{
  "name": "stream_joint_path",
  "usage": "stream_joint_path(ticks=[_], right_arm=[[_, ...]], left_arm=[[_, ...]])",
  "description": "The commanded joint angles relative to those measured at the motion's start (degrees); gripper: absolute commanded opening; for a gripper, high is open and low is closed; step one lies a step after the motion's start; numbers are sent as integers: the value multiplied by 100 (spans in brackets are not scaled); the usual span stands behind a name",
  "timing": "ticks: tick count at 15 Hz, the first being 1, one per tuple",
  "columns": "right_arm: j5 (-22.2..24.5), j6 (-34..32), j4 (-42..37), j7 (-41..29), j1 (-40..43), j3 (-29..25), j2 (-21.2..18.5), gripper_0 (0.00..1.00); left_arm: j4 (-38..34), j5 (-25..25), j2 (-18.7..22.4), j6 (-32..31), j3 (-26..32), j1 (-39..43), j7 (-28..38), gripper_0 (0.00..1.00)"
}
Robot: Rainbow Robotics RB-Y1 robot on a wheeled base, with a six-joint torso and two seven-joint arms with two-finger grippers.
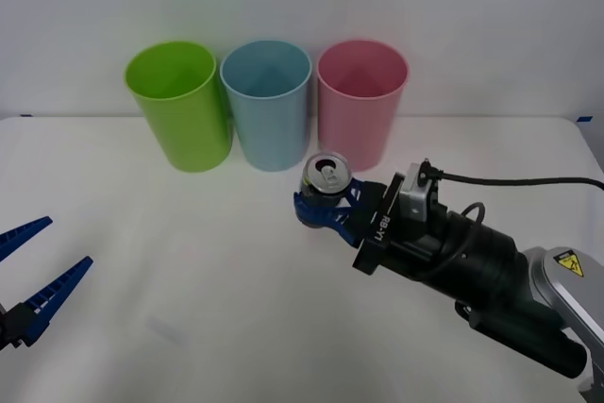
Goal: Grasp the object on the table and drop it into the matching bin: aluminum can to the light blue bin, PET bottle to the pink bin.
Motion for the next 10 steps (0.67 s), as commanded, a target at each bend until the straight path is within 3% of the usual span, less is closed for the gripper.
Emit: stream_joint_path(ticks=[1,5,10], right_arm=[[265,255,8,-490,-362,2,47,0],[784,545,263,-1264,-986,2,311,0],[1126,896,1256,-1413,-1961,2,918,0]], left_arm=[[0,0,0,0,0,0,0,100],[0,0,0,0,0,0,0,100],[0,0,0,0,0,0,0,100]])
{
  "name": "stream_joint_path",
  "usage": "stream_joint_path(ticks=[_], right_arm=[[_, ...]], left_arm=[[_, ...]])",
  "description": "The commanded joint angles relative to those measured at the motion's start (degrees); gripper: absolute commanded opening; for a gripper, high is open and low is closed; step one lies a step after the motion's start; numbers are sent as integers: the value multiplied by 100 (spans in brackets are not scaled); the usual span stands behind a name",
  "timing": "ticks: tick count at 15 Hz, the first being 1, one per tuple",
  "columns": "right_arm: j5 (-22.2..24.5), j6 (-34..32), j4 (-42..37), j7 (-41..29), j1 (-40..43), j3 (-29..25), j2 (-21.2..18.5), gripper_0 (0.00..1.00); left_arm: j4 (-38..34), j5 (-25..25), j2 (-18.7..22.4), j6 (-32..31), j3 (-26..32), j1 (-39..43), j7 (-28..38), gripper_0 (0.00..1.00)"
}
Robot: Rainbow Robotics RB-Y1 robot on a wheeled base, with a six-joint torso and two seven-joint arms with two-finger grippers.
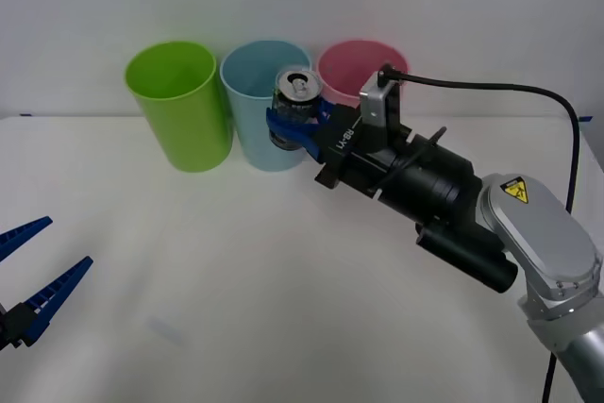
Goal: Grasp the object on the table and drop it into the matching bin: aluminum can to the light blue bin, PET bottle to the pink bin.
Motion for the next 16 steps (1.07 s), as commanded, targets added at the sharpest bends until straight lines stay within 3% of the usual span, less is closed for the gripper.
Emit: stream_joint_path(ticks=[1,10,16], right_arm=[[204,278,582,-37,-524,-1,349,0],[889,1140,2586,-11,-2009,-414,1491,0],[995,1825,3658,104,-2730,-520,1896,0]], left_arm=[[0,0,0,0,0,0,0,100],[0,0,0,0,0,0,0,100],[0,0,0,0,0,0,0,100]])
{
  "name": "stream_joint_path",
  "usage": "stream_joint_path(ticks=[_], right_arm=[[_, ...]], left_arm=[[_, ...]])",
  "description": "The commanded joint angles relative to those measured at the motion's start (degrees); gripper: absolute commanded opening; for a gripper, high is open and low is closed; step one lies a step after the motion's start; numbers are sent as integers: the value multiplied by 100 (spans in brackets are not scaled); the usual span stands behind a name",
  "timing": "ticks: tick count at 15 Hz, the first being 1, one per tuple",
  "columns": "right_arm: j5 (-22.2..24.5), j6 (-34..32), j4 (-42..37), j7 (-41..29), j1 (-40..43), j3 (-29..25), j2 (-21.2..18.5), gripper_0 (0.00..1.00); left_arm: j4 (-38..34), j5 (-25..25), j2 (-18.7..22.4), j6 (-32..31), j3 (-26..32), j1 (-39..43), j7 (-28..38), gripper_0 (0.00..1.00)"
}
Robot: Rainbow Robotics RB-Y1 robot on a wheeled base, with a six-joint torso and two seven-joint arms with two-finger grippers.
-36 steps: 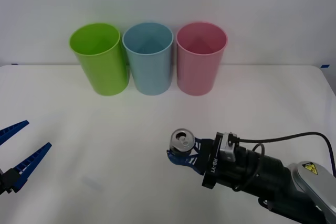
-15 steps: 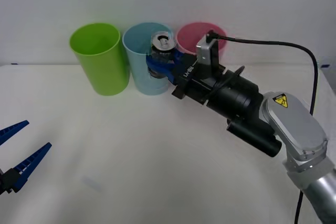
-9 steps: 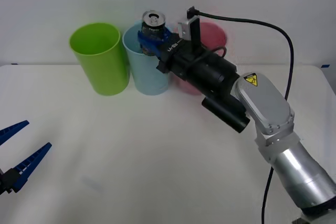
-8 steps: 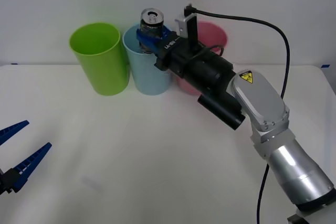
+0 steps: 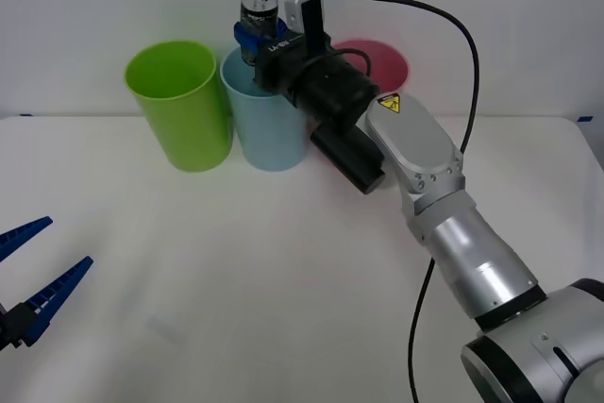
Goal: Grasp the object on the table and drop it into the matching bin: aluminum can to the light blue bin, PET bottle to the pink bin.
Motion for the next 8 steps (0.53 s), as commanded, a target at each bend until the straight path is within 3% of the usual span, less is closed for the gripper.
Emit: stream_joint_path(ticks=[1,8], right_arm=[[46,195,434,61,-258,-59,130,0],[55,327,671,219,-399,-86,191,0]], left_arm=[[0,0,0,0,0,0,0,100],[0,0,0,0,0,0,0,100]])
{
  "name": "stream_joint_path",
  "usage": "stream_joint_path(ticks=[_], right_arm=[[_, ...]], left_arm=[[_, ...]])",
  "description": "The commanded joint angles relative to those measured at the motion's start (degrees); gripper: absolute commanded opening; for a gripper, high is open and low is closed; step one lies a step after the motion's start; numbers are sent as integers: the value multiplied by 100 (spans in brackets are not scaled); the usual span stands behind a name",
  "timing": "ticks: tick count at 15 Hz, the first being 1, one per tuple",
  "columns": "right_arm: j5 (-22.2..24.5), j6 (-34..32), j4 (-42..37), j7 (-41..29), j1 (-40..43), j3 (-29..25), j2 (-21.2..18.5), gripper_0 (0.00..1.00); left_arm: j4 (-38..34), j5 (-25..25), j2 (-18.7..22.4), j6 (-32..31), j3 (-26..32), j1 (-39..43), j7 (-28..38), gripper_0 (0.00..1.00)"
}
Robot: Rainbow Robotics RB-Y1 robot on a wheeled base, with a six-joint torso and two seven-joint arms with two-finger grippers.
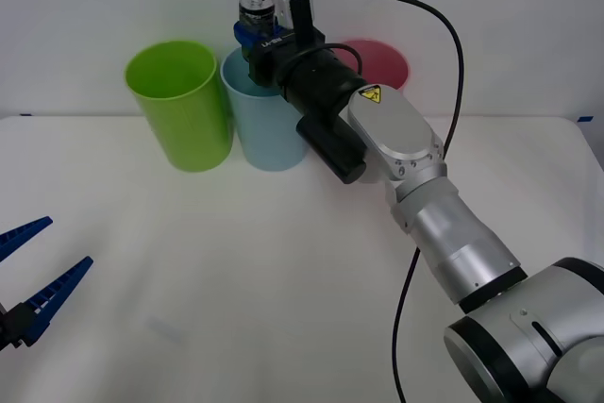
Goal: Grasp the object on the table and drop it into the matching bin: aluminum can to the light blue bin, PET bottle to the pink bin.
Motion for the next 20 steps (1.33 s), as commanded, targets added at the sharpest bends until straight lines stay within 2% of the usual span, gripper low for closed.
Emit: stream_joint_path(ticks=[1,2,3,4,5,15,20], right_arm=[[4,-1,0,50,0,7,-3,5],[4,-1,0,77,0,-2,-3,28],[13,-1,-9,94,0,-2,-3,79],[13,8,0,112,0,-2,-3,97],[22,-1,0,138,8,-2,-3,100],[-119,-396,-246,156,175,68,-267,100],[-523,-449,-1257,68,826,657,-882,100]], left_arm=[[0,0,0,0,0,0,0,100],[0,0,0,0,0,0,0,100],[0,0,0,0,0,0,0,100],[0,0,0,0,0,0,0,100],[0,0,0,0,0,0,0,100],[0,0,0,0,0,0,0,100],[0,0,0,0,0,0,0,100]])
